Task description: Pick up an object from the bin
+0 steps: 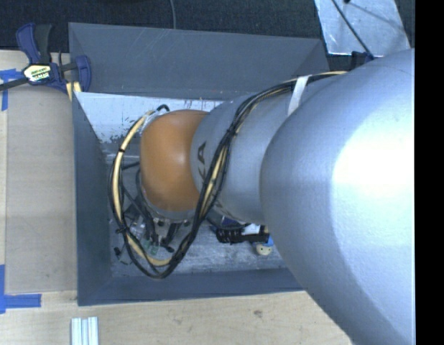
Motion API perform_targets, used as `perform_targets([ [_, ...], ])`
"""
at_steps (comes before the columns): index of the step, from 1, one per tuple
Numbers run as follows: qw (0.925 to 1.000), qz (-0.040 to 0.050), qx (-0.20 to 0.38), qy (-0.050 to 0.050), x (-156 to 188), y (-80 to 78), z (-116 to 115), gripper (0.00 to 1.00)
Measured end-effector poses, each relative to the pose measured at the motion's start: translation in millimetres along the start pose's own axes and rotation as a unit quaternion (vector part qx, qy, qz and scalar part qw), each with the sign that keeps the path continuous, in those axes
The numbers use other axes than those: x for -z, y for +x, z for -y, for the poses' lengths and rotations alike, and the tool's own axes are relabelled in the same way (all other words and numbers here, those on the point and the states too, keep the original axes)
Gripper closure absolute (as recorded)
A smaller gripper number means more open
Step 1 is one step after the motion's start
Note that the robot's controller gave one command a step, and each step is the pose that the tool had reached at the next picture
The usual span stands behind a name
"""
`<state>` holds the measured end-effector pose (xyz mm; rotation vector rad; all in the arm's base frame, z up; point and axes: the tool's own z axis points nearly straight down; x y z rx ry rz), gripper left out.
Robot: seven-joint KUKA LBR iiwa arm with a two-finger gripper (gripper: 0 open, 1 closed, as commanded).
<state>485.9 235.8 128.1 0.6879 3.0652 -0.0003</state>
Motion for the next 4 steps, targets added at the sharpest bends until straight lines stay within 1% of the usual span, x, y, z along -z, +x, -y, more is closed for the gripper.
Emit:
perform_targets([
  [1,0.9812,-0.0005,0.193,0.002,-59.7,-40.8,35.2,0.0],
  [2,0.9812,0.0008,0.193,0.0,-57.6,-40.2,32.6,1.0],
  [3,0.9854,-0.0002,0.17,0.002,-50.1,-38.8,92.1,1.0],
  [4,0.9837,0.0032,0.18,-0.002,-7.6,-51.4,86.9,1.0],
])
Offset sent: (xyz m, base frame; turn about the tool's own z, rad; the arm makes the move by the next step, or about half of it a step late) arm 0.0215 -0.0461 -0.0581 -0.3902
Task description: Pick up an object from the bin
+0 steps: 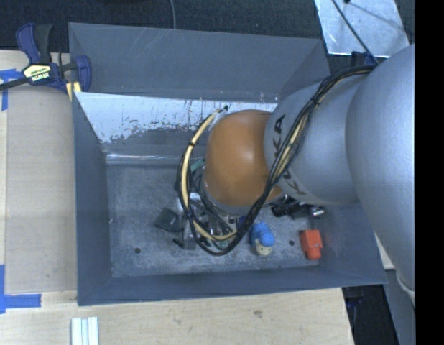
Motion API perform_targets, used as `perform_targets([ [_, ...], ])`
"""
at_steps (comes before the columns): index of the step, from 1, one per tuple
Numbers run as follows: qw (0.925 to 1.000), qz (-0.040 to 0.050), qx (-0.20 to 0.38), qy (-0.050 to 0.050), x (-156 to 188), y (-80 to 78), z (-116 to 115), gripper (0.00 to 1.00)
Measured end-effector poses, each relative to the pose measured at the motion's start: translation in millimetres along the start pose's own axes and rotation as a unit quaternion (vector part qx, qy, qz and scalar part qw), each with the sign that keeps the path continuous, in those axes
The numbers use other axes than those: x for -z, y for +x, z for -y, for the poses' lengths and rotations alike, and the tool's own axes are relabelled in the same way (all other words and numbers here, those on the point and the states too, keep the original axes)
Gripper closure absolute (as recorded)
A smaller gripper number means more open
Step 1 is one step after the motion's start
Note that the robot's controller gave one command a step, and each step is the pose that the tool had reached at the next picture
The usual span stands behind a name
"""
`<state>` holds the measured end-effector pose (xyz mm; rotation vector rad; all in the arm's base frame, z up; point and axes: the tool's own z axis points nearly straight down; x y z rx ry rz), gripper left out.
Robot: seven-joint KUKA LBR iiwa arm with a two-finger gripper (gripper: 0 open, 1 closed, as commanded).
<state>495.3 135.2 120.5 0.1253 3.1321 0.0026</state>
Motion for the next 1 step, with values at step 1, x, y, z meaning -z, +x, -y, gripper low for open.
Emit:
perform_targets([
  [1,1.0,0.0016,0.005,-0.001,92.7,4.8,-8.2,1.0],
])
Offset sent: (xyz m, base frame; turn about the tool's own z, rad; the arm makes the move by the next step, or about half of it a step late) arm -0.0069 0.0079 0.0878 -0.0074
